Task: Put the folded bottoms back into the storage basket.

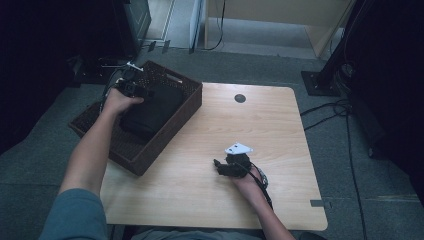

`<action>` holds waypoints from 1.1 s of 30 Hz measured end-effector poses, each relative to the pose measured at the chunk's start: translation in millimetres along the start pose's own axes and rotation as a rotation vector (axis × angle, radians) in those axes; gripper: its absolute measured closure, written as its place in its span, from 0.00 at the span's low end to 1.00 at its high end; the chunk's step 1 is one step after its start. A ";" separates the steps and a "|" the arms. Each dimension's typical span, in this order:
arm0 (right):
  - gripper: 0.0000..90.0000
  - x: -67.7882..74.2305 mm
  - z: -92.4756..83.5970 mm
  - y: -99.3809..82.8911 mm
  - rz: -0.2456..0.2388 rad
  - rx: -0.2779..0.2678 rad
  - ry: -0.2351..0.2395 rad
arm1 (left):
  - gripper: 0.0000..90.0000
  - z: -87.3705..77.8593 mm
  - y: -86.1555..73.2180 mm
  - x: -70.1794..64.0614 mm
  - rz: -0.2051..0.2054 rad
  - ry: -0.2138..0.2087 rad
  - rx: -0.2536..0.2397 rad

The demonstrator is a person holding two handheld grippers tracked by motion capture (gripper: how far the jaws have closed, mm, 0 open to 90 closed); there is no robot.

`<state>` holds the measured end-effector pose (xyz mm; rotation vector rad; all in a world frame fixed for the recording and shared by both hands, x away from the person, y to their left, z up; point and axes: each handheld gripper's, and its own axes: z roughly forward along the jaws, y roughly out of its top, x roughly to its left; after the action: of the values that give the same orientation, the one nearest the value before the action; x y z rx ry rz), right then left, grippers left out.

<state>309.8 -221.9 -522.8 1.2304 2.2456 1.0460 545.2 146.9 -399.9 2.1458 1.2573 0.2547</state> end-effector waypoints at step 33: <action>0.34 0.2 0.0 -0.1 -0.003 0.001 0.000 | 0.59 56.4 -37.3 -7.8 -0.022 -0.015 -0.029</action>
<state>309.6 -221.7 -522.8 1.2274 2.2474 1.0436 540.2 129.5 -465.6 2.1050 1.2602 0.2455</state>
